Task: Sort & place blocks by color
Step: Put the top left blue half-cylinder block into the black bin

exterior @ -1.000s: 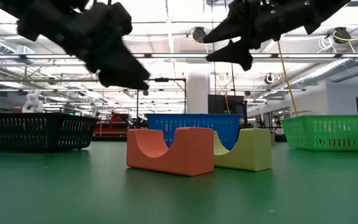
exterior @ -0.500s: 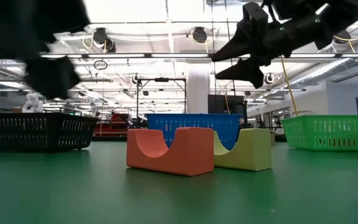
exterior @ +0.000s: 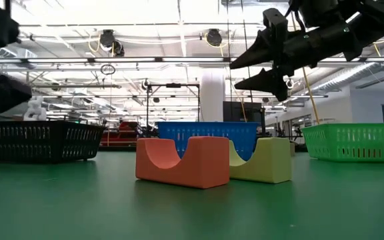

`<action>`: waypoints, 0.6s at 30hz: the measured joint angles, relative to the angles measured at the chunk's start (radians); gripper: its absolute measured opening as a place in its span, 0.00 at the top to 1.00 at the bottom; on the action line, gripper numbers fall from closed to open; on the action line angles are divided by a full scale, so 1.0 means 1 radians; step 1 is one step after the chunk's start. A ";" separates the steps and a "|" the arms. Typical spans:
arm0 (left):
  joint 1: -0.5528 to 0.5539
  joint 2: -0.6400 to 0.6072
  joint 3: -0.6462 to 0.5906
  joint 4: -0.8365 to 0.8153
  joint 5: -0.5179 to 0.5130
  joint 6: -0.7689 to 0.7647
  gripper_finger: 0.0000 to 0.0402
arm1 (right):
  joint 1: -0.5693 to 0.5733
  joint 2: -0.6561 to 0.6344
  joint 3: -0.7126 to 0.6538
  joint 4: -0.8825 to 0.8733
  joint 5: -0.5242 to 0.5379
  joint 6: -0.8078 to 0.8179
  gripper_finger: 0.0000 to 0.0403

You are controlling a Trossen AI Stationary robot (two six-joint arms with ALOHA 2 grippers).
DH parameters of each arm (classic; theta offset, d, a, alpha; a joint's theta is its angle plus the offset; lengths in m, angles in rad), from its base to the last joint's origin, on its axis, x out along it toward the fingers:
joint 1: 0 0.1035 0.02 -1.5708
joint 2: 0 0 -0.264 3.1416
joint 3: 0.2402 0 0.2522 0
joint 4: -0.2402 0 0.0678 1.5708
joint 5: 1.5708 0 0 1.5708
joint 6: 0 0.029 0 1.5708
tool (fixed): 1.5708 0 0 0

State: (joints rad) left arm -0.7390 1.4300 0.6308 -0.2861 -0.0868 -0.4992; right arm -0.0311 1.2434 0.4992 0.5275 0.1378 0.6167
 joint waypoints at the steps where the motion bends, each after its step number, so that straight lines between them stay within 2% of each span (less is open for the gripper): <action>1: -0.009 0.000 0.000 -0.019 -0.028 0.029 0.38 | 0.000 0.000 0.000 0.000 0.002 0.000 0.41; 5: -0.027 0.000 0.000 -0.073 -0.071 0.114 0.38 | 0.000 0.000 0.000 0.019 0.022 0.001 0.41; 14: -0.025 0.022 0.001 -0.126 -0.047 0.115 0.39 | 0.000 0.000 0.000 0.023 0.022 -0.002 0.41; 18: -0.017 0.034 0.002 -0.093 -0.049 0.084 0.46 | 0.000 0.000 0.000 0.022 0.021 -0.003 0.41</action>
State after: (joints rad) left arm -0.7555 1.4637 0.6324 -0.3794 -0.1358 -0.4151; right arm -0.0311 1.2438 0.4992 0.5499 0.1593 0.6142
